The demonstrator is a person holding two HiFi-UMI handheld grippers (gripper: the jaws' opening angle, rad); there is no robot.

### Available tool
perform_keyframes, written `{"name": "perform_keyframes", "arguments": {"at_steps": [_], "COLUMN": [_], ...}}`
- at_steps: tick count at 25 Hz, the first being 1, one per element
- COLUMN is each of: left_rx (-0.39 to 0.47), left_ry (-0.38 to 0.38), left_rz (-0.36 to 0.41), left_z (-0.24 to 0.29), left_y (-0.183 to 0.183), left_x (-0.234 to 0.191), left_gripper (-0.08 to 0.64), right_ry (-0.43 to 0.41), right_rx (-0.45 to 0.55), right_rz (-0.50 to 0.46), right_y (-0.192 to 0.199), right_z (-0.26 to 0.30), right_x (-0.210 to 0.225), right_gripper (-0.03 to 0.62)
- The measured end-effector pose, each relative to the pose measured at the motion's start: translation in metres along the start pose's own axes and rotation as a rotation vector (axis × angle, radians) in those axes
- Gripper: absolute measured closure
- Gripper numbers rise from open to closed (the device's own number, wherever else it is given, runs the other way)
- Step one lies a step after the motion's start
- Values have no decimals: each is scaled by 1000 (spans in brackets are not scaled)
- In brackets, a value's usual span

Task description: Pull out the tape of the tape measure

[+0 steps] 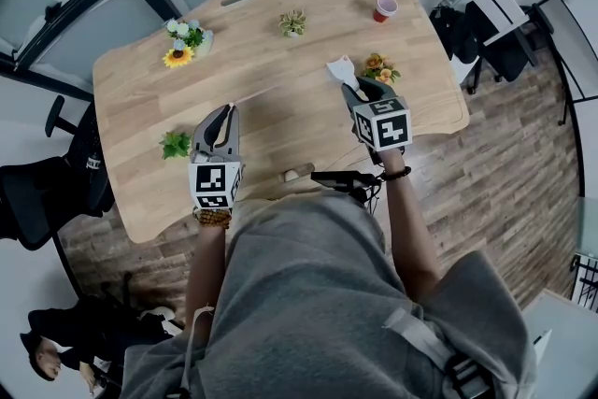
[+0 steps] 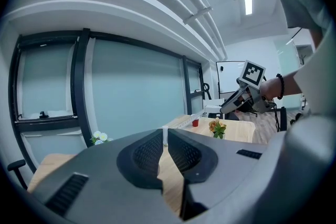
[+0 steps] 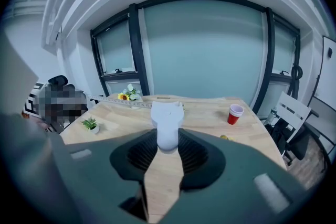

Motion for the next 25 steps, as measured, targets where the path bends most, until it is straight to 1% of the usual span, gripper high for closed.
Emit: {"name": "perform_keyframes", "arguments": {"at_steps": [6, 15, 21, 25], "left_rx": [-3, -1, -7, -15], "left_ry": [1, 1, -32, -38], "left_rz": [19, 14, -19, -13], "left_z": [-1, -4, -9, -12], "left_y": [2, 2, 7, 11], "left_x": [3, 4, -10, -13], "left_gripper": [525, 525, 525, 525], "right_ry": [11, 19, 46, 41], "right_rx": [1, 1, 0, -3], "right_rz": [3, 6, 4, 2], "right_y": [2, 5, 7, 9], "right_z": [0, 0, 1, 1], "right_x": [1, 1, 10, 9], "right_gripper": [462, 462, 462, 462]}}
Point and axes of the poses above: the fingertips, and each gripper's own axes: z forward along the fingers, x to its right, y out of its underside, the point moved 2 cm from there along -z, backward along the fingers, and after that the axes turned 3 degrees about -z, right-handed, at the moved point
